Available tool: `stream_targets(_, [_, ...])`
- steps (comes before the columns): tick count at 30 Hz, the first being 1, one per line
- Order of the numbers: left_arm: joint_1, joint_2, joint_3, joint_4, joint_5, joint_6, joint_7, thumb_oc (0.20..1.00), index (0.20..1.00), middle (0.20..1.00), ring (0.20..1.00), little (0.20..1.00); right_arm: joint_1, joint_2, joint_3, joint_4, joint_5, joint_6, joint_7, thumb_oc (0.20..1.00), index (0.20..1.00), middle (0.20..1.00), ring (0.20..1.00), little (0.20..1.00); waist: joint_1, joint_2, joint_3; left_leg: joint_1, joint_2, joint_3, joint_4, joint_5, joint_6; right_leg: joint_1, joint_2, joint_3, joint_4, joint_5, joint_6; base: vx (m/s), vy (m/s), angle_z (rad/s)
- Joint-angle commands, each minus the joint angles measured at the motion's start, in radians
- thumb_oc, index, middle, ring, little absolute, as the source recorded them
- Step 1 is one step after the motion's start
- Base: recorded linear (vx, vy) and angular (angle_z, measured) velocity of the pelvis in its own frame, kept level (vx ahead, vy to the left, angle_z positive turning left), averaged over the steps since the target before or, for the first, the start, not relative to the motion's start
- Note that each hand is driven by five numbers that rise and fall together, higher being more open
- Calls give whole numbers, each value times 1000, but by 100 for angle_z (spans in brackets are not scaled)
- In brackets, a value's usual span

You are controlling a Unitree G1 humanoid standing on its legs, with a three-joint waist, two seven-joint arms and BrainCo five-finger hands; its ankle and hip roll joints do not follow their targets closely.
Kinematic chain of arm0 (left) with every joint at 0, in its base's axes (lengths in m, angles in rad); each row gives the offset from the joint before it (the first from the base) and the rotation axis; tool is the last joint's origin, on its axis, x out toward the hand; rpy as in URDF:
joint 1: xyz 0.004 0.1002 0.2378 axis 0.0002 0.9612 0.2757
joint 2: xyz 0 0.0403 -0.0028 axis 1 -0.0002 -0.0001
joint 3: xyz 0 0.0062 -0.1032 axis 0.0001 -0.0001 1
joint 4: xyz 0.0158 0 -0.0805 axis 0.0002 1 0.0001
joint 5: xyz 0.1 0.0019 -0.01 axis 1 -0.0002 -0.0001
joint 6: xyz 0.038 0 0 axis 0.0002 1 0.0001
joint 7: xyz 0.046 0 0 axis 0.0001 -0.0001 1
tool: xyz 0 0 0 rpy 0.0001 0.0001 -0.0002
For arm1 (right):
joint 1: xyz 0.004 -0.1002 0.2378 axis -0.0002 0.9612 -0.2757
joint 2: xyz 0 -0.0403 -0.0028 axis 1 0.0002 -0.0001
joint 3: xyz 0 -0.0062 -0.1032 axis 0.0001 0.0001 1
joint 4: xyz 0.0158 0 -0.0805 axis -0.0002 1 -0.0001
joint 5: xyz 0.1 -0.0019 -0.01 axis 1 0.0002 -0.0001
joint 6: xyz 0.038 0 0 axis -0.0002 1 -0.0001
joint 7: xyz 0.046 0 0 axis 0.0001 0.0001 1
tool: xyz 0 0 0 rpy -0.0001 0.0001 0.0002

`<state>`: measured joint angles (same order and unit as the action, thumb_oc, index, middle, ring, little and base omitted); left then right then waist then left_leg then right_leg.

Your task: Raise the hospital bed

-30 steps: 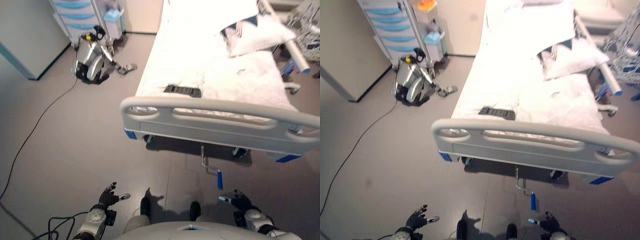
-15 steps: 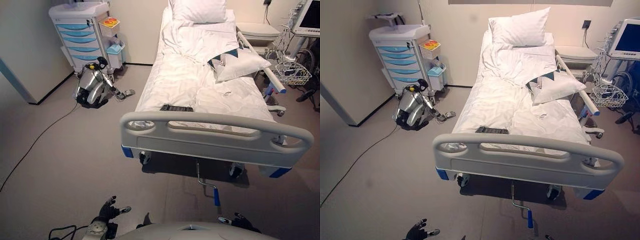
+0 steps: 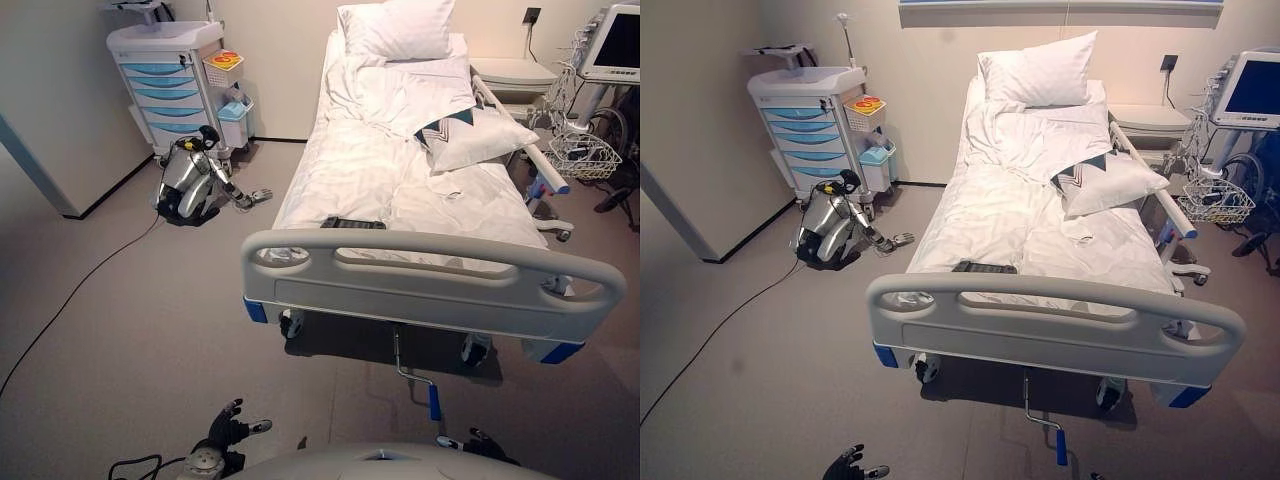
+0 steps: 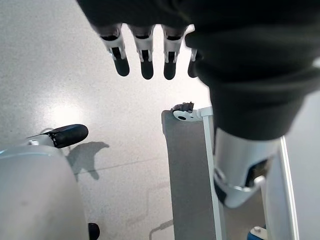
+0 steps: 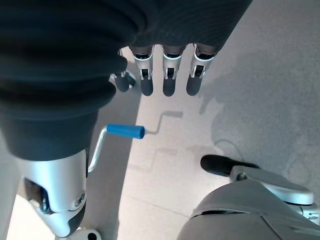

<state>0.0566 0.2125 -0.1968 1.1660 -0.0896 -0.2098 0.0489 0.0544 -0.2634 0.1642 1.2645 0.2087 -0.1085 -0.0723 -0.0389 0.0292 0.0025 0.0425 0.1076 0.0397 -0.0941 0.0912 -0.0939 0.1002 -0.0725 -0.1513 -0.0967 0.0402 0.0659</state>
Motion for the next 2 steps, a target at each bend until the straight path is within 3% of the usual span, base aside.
stream_targets(1, [-92,6,6,44,45,-20,-4,1000,1000,1000,1000,1000,-76,22,-21,37,15,-1,0,1000,1000,1000,1000,1000,8,-48,44,97,-55,24,7,-78,23,21,-51,-18,10,15,105,0,0,0])
stream_targets(2, [-91,5,5,39,37,-20,-5,1000,1000,1000,1000,1000,-76,20,-23,42,16,0,-2,1000,1000,1000,1000,1000,8,-47,43,97,-55,24,7,-78,22,21,-51,-18,9,14,105,0,0,0])
